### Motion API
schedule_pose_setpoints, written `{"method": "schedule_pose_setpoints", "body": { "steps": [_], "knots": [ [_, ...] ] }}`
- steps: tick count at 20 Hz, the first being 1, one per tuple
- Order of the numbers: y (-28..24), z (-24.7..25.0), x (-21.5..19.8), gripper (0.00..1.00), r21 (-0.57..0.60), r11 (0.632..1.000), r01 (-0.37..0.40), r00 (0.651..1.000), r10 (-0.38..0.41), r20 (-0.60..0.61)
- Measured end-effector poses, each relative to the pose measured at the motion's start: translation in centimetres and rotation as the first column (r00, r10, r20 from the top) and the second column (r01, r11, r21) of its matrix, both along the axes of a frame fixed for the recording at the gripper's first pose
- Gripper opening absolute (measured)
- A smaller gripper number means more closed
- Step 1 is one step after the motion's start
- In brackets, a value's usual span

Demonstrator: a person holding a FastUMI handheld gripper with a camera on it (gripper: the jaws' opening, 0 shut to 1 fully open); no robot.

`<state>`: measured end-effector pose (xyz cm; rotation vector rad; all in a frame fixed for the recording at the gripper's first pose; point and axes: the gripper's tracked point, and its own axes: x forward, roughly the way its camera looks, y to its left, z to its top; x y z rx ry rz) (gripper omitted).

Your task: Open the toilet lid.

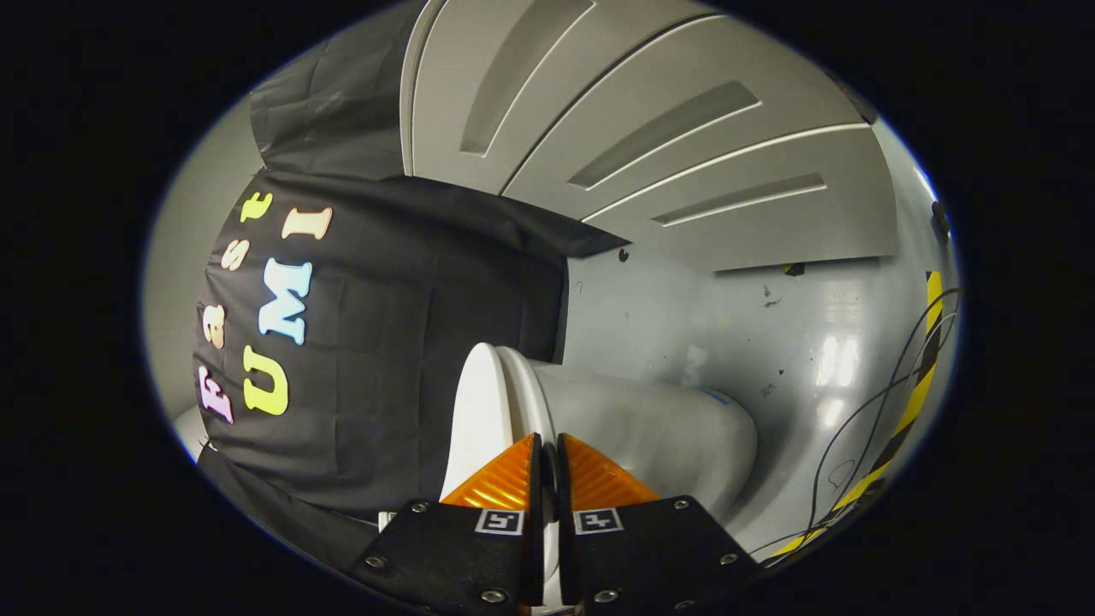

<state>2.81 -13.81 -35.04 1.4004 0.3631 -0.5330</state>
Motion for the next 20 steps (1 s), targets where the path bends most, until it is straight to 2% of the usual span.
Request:
{"method": "schedule_pose_setpoints", "body": {
  "steps": [3,8,12,20],
  "knots": [
    [0.2,0.1,0.1,0.02,-0.026,1.000,-0.014,1.000,0.013,-0.019],
    [0.4,0.5,0.1,0.01,-0.005,0.999,-0.043,0.998,0.043,-0.047],
    [0.8,1.3,0.4,0.00,-0.059,0.994,-0.097,0.992,0.092,-0.084],
    [0.8,6.2,1.2,0.00,-0.119,0.989,-0.093,0.995,0.087,-0.053]
  ]
}}
